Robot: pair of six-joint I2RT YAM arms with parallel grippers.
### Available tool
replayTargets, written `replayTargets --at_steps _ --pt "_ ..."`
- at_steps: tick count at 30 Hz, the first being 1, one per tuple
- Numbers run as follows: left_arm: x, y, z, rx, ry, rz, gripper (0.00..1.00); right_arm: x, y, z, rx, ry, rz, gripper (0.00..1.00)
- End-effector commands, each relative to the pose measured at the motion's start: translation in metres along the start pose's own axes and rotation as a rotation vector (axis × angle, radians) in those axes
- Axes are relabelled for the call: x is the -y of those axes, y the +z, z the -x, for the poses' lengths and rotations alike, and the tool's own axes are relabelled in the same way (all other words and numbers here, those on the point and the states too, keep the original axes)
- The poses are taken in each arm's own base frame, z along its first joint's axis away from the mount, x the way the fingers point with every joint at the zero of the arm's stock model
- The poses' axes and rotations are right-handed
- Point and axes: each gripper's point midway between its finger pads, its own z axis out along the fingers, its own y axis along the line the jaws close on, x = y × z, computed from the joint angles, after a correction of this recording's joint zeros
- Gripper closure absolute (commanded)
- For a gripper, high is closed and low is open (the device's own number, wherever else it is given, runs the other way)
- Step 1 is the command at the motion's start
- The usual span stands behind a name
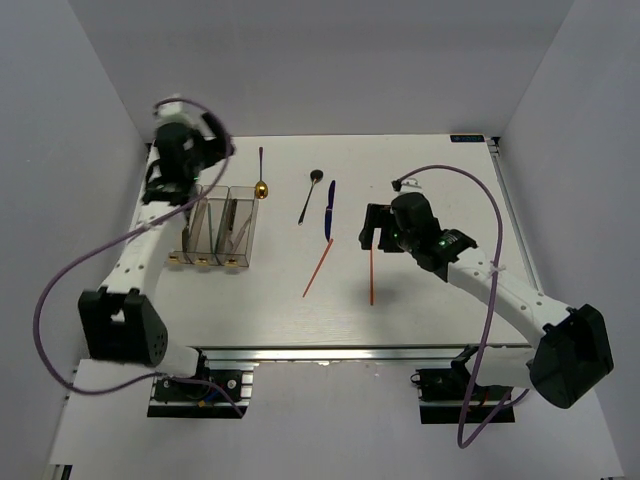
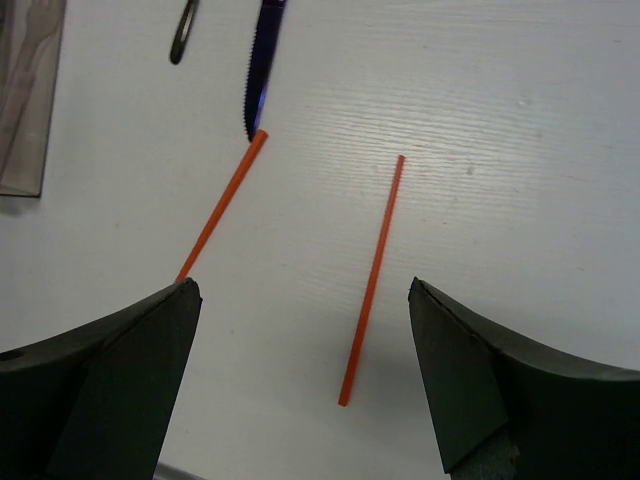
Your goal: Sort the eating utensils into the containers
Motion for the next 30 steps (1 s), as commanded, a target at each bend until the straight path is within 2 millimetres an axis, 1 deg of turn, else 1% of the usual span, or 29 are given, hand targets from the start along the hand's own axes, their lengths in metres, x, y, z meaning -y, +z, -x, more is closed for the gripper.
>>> replayTargets --at_steps 1,2,3,4,5,6,7,8,9,10,11,14,15,17,18,19,20,21,22,24,30 --pt "0.087 0.013 -0.076 -0.171 0.138 -0.007 0.02 0.021 -0.016 0.022 0.069 0.052 -0.110 0.11" --pt "0.101 0.036 -0.096 -0.229 0.124 0.004 0.02 0.028 -0.019 0.021 0.064 0.057 -0.137 0.11" --pt "0.112 0.046 -0.109 -0.263 0.130 -0.002 0.02 0.041 -0.026 0.020 0.052 0.082 -0.183 0.11" --pt "0.121 0.049 -0.133 -0.327 0.171 0.028 0.02 0.048 -0.030 0.021 0.054 0.090 -0.195 0.11" --pt "0.139 0.076 -0.146 -0.340 0.201 0.037 0.02 0.056 -0.037 0.027 0.078 0.108 -0.199 0.11" --pt "0.161 0.077 -0.163 -0.367 0.240 0.026 0.02 0.061 -0.039 0.022 0.068 0.101 -0.198 0.11" --pt "0.166 0.080 -0.177 -0.400 0.279 0.046 0.02 0.062 -0.041 0.020 0.063 0.098 -0.177 0.11" --pt "0.179 0.085 -0.187 -0.410 0.289 0.029 0.02 0.068 -0.044 0.021 0.069 0.102 -0.185 0.11" --pt "0.199 0.098 -0.199 -0.409 0.289 0.002 0.02 0.074 -0.044 0.018 0.061 0.099 -0.196 0.11" --pt "0.206 0.101 -0.207 -0.420 0.287 -0.009 0.02 0.079 -0.045 0.013 0.036 0.086 -0.209 0.11" --pt "0.215 0.113 -0.218 -0.424 0.272 -0.022 0.02 0.083 -0.047 0.009 0.022 0.074 -0.218 0.11" --pt "0.224 0.120 -0.240 -0.456 0.262 -0.046 0.03 0.090 -0.050 0.008 0.025 0.063 -0.230 0.11" --pt "0.223 0.120 -0.255 -0.473 0.275 -0.043 0.03 0.090 -0.050 0.007 0.024 0.057 -0.223 0.11" --pt "0.222 0.120 -0.269 -0.490 0.277 -0.043 0.04 0.093 -0.050 0.004 0.017 0.055 -0.226 0.11" --pt "0.221 0.119 -0.278 -0.506 0.283 -0.045 0.04 0.092 -0.050 0.004 0.014 0.054 -0.216 0.11" --pt "0.217 0.119 -0.294 -0.535 0.294 -0.042 0.05 0.091 -0.050 0.003 0.010 0.056 -0.211 0.11" --pt "0.217 0.119 -0.302 -0.549 0.300 -0.045 0.07 0.089 -0.051 0.004 0.019 0.058 -0.200 0.11" --pt "0.219 0.116 -0.310 -0.559 0.313 -0.048 0.07 0.087 -0.050 0.004 0.021 0.058 -0.185 0.11" --pt "0.217 0.115 -0.319 -0.572 0.324 -0.044 0.08 0.087 -0.050 0.004 0.021 0.059 -0.185 0.11" --pt "0.220 0.113 -0.329 -0.593 0.317 -0.064 0.09 0.086 -0.050 0.002 0.016 0.056 -0.175 0.11" --pt "0.226 0.119 -0.343 -0.609 0.307 -0.087 0.17 0.083 -0.050 0.000 0.015 0.047 -0.154 0.11"
